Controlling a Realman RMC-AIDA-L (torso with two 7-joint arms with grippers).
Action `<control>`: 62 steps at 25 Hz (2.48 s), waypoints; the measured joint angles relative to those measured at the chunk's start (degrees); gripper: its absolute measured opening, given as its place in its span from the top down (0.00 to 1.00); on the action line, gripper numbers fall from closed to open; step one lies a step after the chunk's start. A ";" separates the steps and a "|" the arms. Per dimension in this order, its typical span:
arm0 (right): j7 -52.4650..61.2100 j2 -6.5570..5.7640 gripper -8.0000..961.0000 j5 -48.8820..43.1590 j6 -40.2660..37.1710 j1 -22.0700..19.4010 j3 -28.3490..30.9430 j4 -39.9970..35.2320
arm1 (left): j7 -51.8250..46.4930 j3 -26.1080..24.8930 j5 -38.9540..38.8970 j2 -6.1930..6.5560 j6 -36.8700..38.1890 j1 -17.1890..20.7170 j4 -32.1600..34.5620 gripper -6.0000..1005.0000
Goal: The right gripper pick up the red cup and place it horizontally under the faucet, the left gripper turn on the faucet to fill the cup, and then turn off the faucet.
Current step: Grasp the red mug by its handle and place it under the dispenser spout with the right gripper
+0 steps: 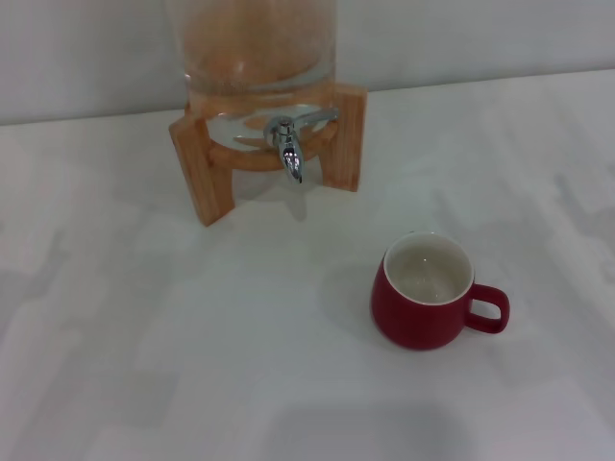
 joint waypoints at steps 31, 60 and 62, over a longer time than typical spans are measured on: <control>-0.29 0.07 0.13 -0.08 0.46 0.17 -2.41 0.09 | -9.29 0.52 -14.49 -0.17 -0.34 0.00 -1.46 0.13; 0.27 -0.27 0.13 -0.17 -9.70 -8.22 -19.17 4.84 | -8.67 0.53 -5.48 0.00 0.26 0.64 -1.41 0.13; 0.27 -0.27 0.13 -0.17 -9.98 -8.55 -20.47 5.13 | -8.64 0.53 -5.28 0.00 0.48 0.65 -1.41 0.13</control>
